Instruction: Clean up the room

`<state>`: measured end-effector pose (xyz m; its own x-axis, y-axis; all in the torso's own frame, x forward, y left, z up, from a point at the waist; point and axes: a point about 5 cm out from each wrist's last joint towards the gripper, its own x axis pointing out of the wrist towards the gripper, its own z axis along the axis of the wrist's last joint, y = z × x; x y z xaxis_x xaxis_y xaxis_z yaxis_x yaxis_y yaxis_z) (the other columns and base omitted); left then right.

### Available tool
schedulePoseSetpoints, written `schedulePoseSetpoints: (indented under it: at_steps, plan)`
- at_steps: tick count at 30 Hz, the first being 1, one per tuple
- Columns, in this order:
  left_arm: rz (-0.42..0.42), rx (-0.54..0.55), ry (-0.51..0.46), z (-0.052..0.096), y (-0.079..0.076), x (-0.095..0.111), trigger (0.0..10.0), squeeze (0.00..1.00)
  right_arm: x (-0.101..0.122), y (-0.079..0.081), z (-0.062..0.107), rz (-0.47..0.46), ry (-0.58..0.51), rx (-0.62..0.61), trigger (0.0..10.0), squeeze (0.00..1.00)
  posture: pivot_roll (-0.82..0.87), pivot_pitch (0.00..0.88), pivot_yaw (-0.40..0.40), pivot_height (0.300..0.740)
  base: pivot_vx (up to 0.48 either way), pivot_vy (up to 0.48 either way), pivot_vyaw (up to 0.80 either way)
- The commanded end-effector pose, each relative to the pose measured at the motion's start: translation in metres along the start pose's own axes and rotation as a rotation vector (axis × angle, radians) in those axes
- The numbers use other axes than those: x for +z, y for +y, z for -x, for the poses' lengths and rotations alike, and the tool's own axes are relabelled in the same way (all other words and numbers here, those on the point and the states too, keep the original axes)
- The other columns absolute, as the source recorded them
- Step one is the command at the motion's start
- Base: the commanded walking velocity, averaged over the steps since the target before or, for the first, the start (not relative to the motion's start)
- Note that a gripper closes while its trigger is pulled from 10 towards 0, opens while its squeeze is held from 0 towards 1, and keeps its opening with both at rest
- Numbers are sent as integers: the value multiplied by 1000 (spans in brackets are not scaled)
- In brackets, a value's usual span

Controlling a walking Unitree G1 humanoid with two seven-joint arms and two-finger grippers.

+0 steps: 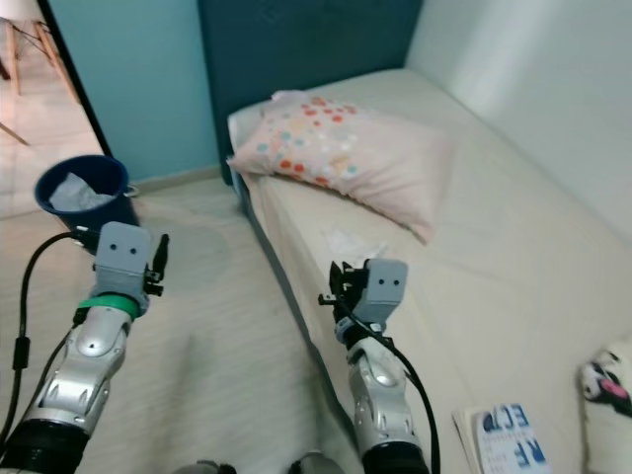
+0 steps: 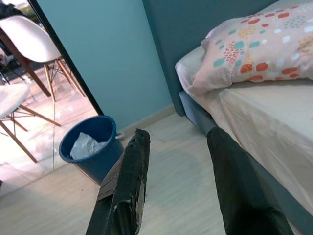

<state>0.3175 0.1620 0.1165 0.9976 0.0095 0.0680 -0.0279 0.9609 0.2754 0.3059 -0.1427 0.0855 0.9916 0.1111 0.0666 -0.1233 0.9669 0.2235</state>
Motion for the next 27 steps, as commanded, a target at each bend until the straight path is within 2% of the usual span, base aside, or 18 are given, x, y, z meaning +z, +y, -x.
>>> schedulePoseSetpoints:
  at_steps: [1, 20, 27]
  plan:
    - [-13, -18, 10, 1, -3, -3, 10000, 0, 0, -3, 2, 1, -5, -14, 10000, 0, -44, 65, 16, 725, 465, 0, 0]
    - [-14, -35, 15, 3, -7, -5, 10000, 0, -3, -4, 7, 3, 9, -4, 10000, 0, -55, 74, 17, 725, 464, 0, 0]
    - [-6, -100, 39, 2, -13, -7, 10000, 0, -4, -8, 7, 19, 22, -19, 10000, 0, -52, 76, 15, 725, 416, 0, 0]
